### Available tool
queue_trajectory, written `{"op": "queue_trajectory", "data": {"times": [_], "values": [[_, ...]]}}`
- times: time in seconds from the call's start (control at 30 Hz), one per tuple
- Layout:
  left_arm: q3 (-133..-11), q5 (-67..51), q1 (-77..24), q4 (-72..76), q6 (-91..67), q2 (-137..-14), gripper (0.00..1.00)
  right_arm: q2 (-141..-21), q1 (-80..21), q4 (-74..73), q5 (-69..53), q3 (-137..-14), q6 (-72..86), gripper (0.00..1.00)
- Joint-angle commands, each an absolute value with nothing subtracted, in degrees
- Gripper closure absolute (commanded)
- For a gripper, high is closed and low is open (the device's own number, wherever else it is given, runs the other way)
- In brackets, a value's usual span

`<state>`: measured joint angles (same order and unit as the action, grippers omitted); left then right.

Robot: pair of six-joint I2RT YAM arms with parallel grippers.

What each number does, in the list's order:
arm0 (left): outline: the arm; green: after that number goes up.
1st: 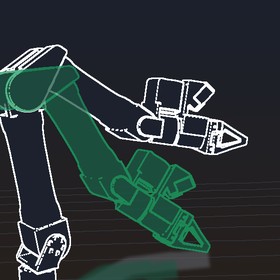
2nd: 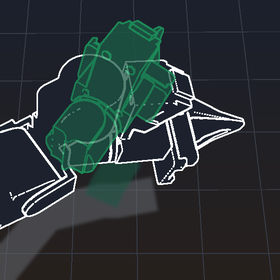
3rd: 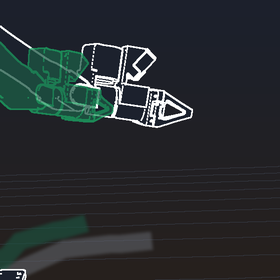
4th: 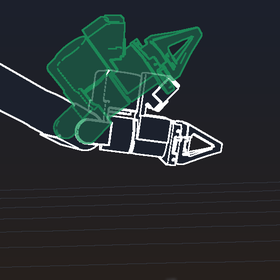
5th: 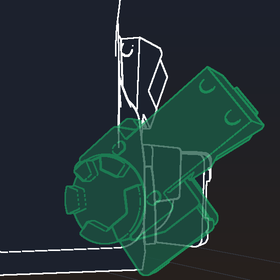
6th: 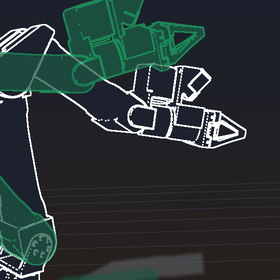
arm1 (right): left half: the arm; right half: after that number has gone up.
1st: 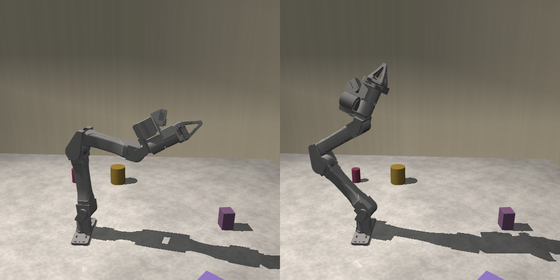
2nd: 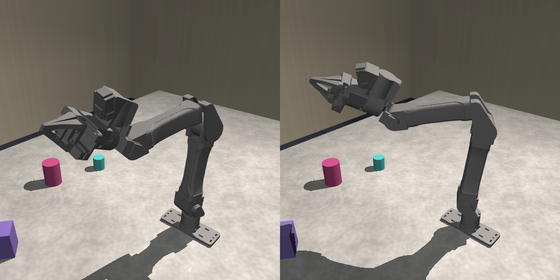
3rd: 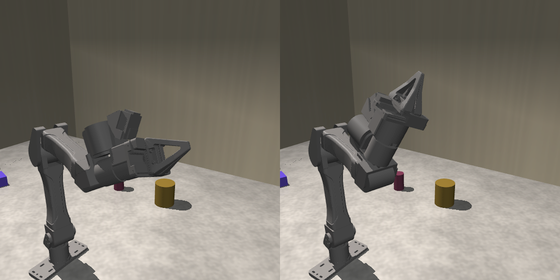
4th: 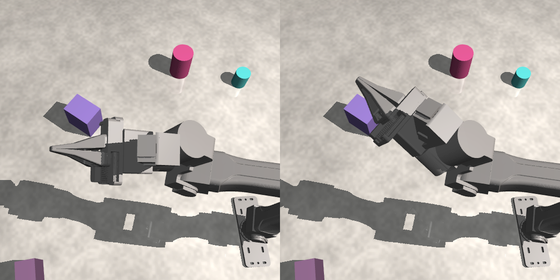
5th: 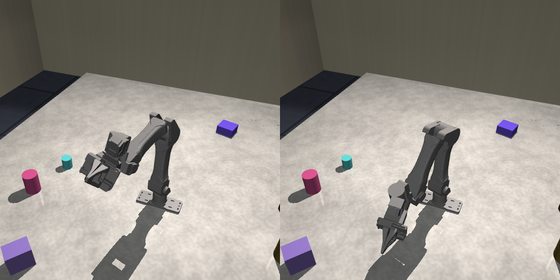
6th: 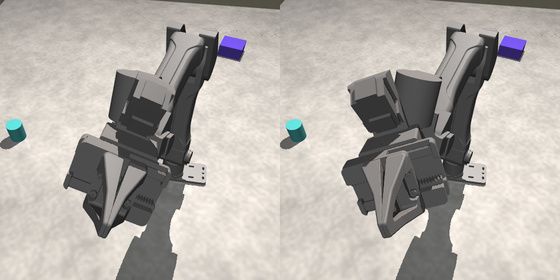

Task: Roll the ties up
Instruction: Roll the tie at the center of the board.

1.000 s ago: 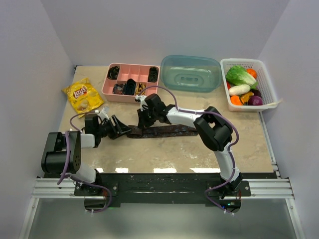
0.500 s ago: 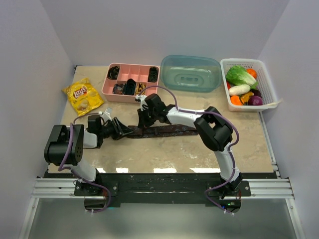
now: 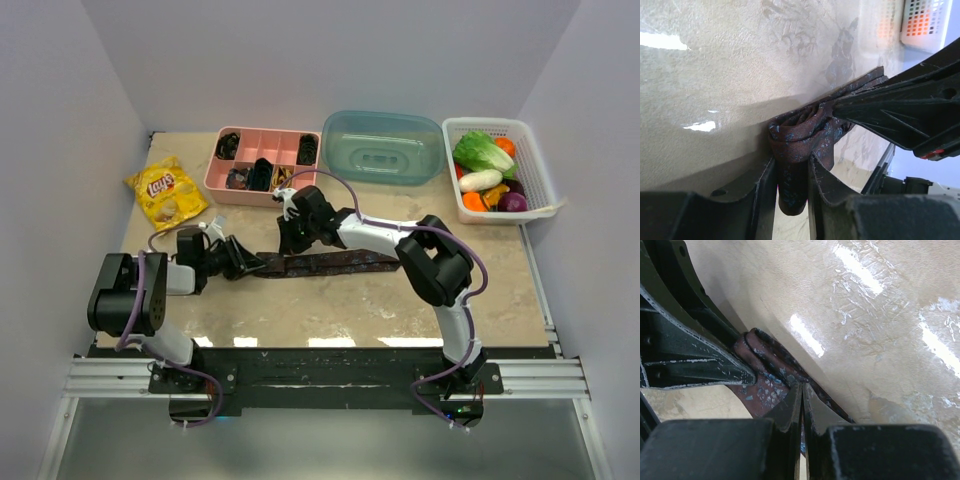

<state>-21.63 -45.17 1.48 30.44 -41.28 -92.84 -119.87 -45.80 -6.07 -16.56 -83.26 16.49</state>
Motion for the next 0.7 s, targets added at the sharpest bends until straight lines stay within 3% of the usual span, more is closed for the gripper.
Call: {"op": "queue_trajectory", "data": {"times": [0.0, 0.3, 0.67], "values": [[-25.0, -41.5, 1.1, 21.3, -35.2, -89.5, 0.76, -115.8, -46.1, -7.1, -14.9, -84.5, 14.8, 0.95], [-30.6, -33.2, 0.5, 8.2, -28.6, -85.8, 0.79, -116.3, -46.6, -8.7, -16.1, -85.8, 14.3, 0.95], [-39.9, -17.3, -9.7, -5.2, -25.2, -83.5, 0.80, -119.7, -48.2, -10.5, -16.8, -89.3, 14.2, 0.95]]}}
